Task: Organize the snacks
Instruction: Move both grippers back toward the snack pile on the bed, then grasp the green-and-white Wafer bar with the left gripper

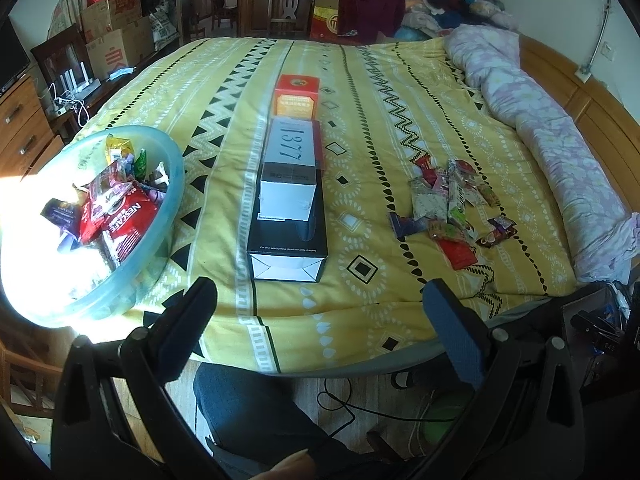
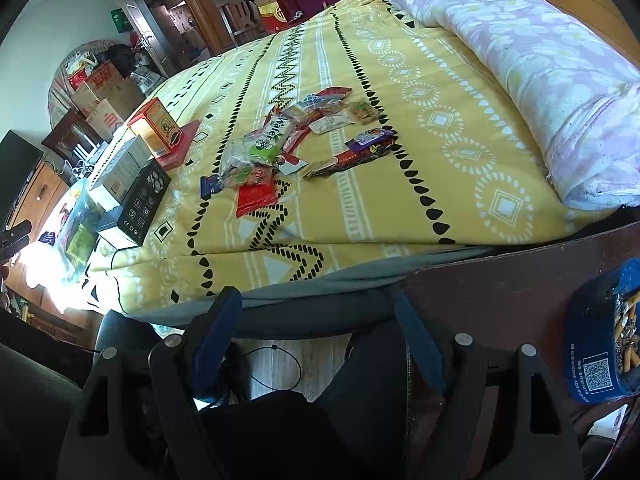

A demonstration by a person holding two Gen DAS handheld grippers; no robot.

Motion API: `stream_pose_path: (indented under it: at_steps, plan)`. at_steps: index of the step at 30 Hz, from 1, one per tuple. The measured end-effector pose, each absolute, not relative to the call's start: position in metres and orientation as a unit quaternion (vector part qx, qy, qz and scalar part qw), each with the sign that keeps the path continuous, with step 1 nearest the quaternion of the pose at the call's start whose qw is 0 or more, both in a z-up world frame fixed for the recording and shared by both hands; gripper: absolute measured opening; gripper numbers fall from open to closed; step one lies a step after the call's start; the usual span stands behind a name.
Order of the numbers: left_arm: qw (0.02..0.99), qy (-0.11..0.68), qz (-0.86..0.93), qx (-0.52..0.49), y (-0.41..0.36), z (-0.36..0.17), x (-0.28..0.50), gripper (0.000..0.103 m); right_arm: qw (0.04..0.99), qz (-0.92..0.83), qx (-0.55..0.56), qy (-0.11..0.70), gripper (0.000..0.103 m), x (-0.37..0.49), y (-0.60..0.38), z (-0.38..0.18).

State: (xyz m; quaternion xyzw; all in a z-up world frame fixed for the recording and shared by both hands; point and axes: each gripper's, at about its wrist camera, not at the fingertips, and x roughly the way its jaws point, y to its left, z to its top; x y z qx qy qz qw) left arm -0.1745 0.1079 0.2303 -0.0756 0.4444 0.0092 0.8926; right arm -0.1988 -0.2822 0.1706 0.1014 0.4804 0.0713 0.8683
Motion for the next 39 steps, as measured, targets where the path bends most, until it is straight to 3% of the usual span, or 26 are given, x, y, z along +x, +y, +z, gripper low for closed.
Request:
stream_pose_path:
  at_steps: [6, 13, 18, 29, 30, 31, 32, 39]
  plan:
    - [0.891, 0.437, -0.086, -0.084, 0.064, 0.200, -0.110, 0.103, 0.869, 0.101, 0.108, 0.471, 0.087, -0.164, -0.265, 0.149]
    - [0.870, 0.462, -0.174, 0.000, -0.035, 0.141, -0.025, 0.102, 0.867, 0.140, 0.147, 0.455, 0.087, -0.113, -0.230, 0.124]
    - [0.849, 0.490, -0.196, 0.010, -0.080, 0.096, 0.027, 0.082, 0.852, 0.148, 0.150, 0.480, 0.087, -0.110, -0.225, 0.100]
    - [0.859, 0.482, -0.161, 0.060, -0.131, 0.055, 0.080, 0.080, 0.832, 0.154, 0.187, 0.499, 0.087, -0.097, -0.236, 0.079]
    - [0.861, 0.479, -0.159, 0.072, -0.133, 0.053, 0.080, 0.069, 0.831, 0.154, 0.187, 0.501, 0.087, -0.095, -0.237, 0.078]
    - [0.861, 0.475, -0.167, 0.076, -0.134, 0.054, 0.079, 0.042, 0.830, 0.153, 0.186, 0.503, 0.087, -0.094, -0.238, 0.076]
    - [0.862, 0.470, -0.171, 0.080, -0.135, 0.055, 0.077, 0.036, 0.830, 0.153, 0.185, 0.504, 0.087, -0.093, -0.238, 0.075]
    - [0.883, 0.446, -0.143, 0.034, -0.085, 0.091, 0.050, 0.035, 0.842, 0.155, 0.148, 0.495, 0.086, -0.091, -0.229, 0.079]
